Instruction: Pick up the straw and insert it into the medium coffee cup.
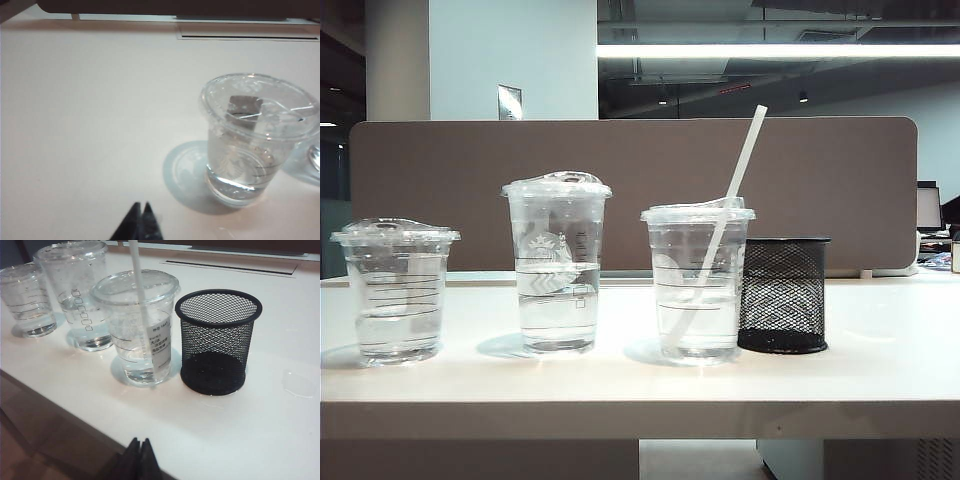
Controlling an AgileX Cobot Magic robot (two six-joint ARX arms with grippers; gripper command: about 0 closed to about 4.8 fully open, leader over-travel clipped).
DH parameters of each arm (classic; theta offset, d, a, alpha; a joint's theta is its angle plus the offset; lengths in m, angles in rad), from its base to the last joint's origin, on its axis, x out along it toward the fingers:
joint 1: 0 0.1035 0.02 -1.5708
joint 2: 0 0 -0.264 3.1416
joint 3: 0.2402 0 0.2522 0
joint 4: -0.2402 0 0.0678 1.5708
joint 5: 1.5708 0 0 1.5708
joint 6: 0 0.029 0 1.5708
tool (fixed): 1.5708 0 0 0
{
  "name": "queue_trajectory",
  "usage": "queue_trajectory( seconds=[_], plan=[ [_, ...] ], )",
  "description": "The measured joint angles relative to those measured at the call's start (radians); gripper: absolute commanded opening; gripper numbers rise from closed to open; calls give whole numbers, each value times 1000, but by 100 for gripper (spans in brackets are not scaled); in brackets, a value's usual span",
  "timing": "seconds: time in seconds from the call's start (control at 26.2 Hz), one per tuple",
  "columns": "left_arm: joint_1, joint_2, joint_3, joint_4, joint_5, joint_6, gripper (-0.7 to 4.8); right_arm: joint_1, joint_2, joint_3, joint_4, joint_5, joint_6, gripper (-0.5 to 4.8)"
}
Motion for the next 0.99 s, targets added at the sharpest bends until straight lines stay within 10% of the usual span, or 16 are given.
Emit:
queue_trajectory(
  seconds=[0.65, 0.99],
  plan=[
    [0, 0, 0, 0, -2, 8, -3, -3, 0, 0, 0, 0, 0, -5],
    [0, 0, 0, 1, -2, 8, -3, -379, 0, 0, 2, -47, 2, -5]
  ],
)
